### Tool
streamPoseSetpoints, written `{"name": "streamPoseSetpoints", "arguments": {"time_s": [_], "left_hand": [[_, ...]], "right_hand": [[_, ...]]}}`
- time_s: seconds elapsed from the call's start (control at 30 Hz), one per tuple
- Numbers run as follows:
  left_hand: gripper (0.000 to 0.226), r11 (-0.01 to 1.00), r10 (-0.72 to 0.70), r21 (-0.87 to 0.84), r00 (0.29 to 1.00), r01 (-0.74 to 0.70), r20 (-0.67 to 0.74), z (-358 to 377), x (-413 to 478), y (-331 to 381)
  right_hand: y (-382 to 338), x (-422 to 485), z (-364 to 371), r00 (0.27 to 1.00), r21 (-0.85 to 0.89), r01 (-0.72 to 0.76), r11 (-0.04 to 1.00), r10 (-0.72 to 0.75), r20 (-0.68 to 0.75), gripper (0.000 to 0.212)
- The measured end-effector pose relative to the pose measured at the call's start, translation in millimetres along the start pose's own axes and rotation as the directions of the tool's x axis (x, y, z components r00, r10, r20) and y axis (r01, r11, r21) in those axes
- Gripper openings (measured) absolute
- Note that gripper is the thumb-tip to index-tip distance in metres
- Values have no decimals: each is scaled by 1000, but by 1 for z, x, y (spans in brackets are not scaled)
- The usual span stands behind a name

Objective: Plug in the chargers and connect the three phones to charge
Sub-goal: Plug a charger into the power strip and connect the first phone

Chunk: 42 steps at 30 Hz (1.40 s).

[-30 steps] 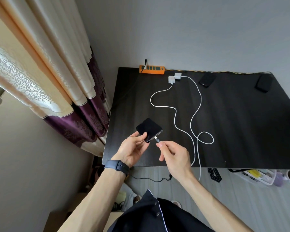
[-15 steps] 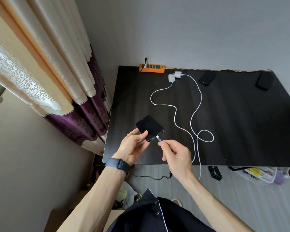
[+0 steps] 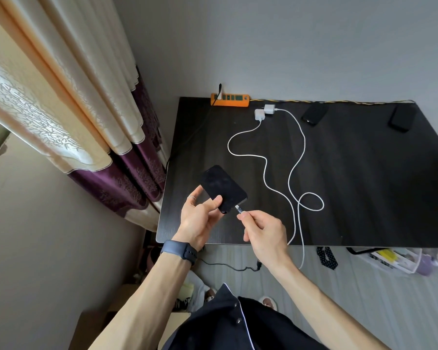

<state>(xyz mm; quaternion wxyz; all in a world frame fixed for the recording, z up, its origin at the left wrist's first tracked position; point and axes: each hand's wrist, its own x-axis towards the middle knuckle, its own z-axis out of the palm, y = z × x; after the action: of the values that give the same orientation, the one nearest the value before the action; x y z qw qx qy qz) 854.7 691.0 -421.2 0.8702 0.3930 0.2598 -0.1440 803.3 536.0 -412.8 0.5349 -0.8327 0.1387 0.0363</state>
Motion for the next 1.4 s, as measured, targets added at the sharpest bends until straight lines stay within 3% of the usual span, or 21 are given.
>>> {"name": "streamPoseSetpoints", "arguments": {"time_s": [0.33, 0.6, 0.73, 0.83, 0.9, 1.03, 1.2, 1.3, 1.4], "left_hand": [[74, 966, 171, 204, 985, -162, -27, 6, -3, -6], [74, 963, 170, 218, 985, -159, -34, 5, 0, -21], [73, 949, 138, 290, 990, -123, -32, -5, 2, -14], [71, 917, 85, 389, 996, -88, 26, -16, 2, -5], [70, 903, 26, 427, 998, -45, 50, -26, 3, -1], [67, 875, -82, 481, 996, 54, 38, -56, 11, 5], [69, 741, -50, 656, 986, 142, -157, -87, 33, 0], [71, 676, -12, 704, 959, 217, -284, -101, 52, -3], [72, 698, 13, 686, 954, 206, -300, -113, 73, -7]], "right_hand": [[2, -2, 5, 999, 35, -34, 999, 34, 8, 26], [6, 1, 11, 999, 62, -17, 998, 20, -43, 23], [15, 5, 10, 989, -17, -50, 999, 52, 141, 21], [23, 11, 14, 928, -14, -177, 984, 172, 331, 28], [30, 13, 19, 896, 30, -265, 964, 235, 378, 33], [46, 17, 32, 873, 151, -351, 924, 264, 411, 14], [76, 30, 53, 829, -241, -223, 945, 314, 462, 19], [93, 44, 59, 857, -488, -78, 869, 309, 413, 33], [106, 61, 65, 886, -653, 57, 755, 263, 382, 52]]}}
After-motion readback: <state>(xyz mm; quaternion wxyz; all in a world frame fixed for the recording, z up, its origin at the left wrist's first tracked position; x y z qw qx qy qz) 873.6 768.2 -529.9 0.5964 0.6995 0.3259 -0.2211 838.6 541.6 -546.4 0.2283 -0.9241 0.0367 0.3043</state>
